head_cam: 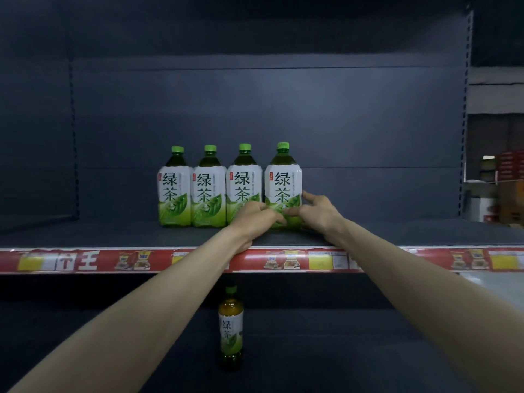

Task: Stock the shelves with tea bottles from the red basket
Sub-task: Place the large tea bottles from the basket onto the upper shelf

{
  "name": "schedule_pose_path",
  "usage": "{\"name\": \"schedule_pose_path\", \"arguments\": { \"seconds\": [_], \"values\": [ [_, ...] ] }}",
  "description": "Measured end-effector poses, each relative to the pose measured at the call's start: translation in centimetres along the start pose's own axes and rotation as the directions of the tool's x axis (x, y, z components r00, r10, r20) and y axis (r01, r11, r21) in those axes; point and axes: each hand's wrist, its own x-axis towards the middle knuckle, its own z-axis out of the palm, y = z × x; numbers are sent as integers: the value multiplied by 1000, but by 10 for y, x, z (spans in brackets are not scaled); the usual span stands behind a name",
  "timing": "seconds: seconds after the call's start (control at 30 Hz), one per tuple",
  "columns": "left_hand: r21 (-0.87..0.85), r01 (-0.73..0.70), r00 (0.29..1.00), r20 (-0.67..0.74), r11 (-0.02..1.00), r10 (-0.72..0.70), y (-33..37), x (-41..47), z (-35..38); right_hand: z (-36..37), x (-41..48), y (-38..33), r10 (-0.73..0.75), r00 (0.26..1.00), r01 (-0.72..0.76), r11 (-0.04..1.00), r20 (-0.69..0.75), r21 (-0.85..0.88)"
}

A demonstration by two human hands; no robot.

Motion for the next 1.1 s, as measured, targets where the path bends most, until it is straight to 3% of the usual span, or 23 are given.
{"name": "schedule_pose_path", "arguments": {
  "seconds": [0.3,0.53,0.63,0.77,0.93,1.1],
  "values": [
    [3,-4,999,43,1000,4,0,-3,-2,-1,-7,-8,-11,984,9,1000,177,7],
    [-15,6,1000,2,1000,-6,7,-12,-4,7,17,3,47,973,3,977,228,-215],
    [-44,18,999,-39,999,-20,13,-21,-5,8,-10,-17,55,980,-10,974,192,-228],
    [-117,-14,992,-126,993,0,11,-18,-11,2,-44,-34,-48,995,71,955,85,-290],
    [24,-97,992,-78,995,98,42,-56,-8,-15,-95,-35,-218,974,196,952,-68,-237],
    [-89,-159,985,-77,983,152,50,-122,0,-21,-159,-16,-316,944,301,943,-96,-141]
  ]
}}
